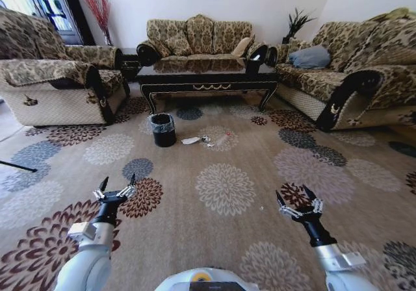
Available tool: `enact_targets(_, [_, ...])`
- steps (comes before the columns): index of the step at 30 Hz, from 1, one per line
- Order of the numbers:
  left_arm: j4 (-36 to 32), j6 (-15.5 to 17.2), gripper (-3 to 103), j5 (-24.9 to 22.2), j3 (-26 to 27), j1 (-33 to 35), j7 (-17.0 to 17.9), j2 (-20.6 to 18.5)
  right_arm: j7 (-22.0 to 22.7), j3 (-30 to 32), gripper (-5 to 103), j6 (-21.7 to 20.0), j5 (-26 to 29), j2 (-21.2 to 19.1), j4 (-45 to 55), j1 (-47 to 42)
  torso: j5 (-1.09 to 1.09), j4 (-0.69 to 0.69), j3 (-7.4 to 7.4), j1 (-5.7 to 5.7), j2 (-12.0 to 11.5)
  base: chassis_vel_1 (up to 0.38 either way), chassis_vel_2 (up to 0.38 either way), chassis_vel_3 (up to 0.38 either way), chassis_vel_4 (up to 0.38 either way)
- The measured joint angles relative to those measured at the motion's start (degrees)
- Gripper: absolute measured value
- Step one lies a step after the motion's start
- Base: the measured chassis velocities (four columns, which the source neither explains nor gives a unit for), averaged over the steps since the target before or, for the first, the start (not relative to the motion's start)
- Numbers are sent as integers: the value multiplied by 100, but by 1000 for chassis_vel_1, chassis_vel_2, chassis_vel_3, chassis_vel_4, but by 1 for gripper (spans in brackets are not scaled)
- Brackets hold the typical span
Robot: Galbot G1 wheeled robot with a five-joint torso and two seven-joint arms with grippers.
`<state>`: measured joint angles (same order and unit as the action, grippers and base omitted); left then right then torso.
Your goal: Move to the front of the table and pick up the trash from the floor, then place it into the trash bin.
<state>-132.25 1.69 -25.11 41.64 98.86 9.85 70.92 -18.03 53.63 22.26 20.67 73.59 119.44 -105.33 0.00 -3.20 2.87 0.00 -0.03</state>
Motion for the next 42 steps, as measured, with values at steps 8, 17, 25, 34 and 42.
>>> enact_targets(8, [0,-1,100,0,5,12,2,2,-73,19,100,10,9,3,12,-6,0,1,1,0,0,-100,92,101,-94])
enact_targets(17, [-34,-9,100,1,20,58,5,10,-212,29,100,31,-8,23,89,-22,0,0,1,0,0,-103,85,79,-97])
enact_targets(25, [-50,-14,100,10,14,70,7,33,-286,72,100,86,-7,19,73,-37,1,1,3,0,0,-123,126,121,-121])
enact_targets(34, [-60,-22,100,9,19,82,8,41,-329,82,100,96,-6,25,67,-45,0,0,3,0,1,-125,132,124,-135])
enact_targets(42, [-58,-52,100,4,26,93,6,56,-430,83,100,110,-23,31,67,-50,0,0,3,0,2,-111,119,116,-114])
